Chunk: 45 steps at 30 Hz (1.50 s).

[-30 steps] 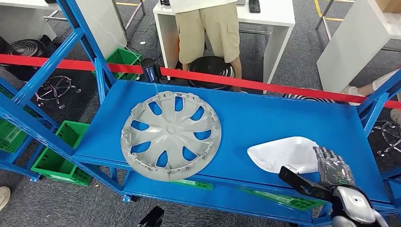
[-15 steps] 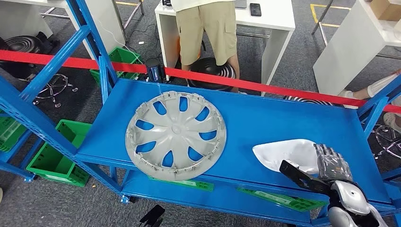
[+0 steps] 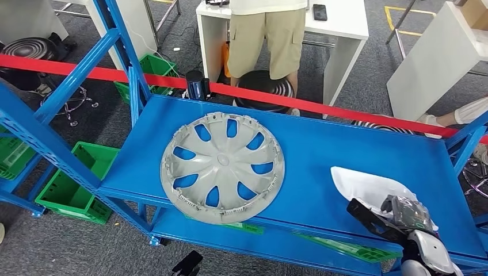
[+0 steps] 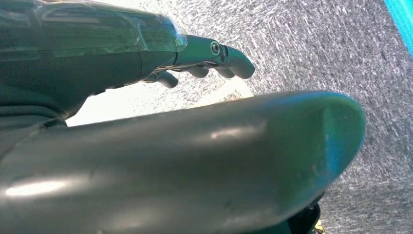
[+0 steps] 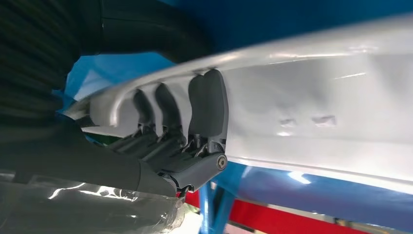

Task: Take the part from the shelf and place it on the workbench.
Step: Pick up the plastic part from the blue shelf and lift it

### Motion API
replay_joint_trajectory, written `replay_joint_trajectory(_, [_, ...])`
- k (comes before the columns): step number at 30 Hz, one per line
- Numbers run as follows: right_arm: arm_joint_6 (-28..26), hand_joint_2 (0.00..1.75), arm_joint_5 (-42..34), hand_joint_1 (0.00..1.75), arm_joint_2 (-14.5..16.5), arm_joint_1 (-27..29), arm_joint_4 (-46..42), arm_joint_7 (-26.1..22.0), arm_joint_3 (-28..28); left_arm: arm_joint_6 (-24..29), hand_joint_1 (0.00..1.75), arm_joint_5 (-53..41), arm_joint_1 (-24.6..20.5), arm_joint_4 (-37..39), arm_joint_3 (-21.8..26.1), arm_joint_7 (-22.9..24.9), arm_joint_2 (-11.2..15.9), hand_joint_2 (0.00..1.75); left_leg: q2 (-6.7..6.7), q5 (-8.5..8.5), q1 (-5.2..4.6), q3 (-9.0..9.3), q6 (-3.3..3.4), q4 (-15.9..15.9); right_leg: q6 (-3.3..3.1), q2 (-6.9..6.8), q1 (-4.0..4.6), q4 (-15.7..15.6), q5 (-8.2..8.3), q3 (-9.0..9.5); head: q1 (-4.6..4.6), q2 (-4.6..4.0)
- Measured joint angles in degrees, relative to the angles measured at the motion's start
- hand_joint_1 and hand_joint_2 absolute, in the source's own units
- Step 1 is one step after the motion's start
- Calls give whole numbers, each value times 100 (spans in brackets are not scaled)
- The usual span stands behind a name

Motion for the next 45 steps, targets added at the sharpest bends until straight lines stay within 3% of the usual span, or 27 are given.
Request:
replay_joint_trajectory(7, [-620,175,370,175,-247,453,-306,209,-392,99,0,15,44,1,0,-140,4,0,9,-4,2,-10,2,0,10,-19,0,2,-6,12,0,0])
replay_joint_trajectory(11, [-1220,175,898,175,-277,822,-632,85,-649,161,0,39,50,2,2,-259,7,0,41,-13,1,-11,-1,-4,18,-14,0,3,-12,6,-2,0])
replay_joint_trajectory(19, [-1830,175,1668,175,-249,1335,-1456,-173,-1109,286,0,85,52,1,2,-473,8,0,113,-21,2,-6,-6,-20,19,26,1,5,-13,-12,-2,0])
replay_joint_trajectory(27, [-1822,175,2315,175,-171,1815,-2892,-109,-1472,492,0,91,48,0,2,-812,2,0,132,-28,5,0,-16,-30,18,48,2,6,-16,-22,-1,0])
replay_joint_trajectory(31, [-1831,175,2335,175,-156,1922,-3291,-126,-1601,492,0,102,48,0,9,-873,2,175,132,-30,4,2,-20,-30,18,53,1,6,-16,-22,-1,0])
replay_joint_trajectory(39, [-1619,175,2885,175,-134,2012,-4475,-162,-1679,342,0,282,58,0,80,-1577,-2,175,132,-31,5,2,-21,-30,18,56,2,7,-17,-22,-1,0])
replay_joint_trajectory(45, [-1426,175,3031,175,-141,2005,-5299,-2,-1685,288,0,314,102,0,120,-1602,-3,175,130,-31,6,3,-22,-31,17,56,2,8,-19,-23,-1,0])
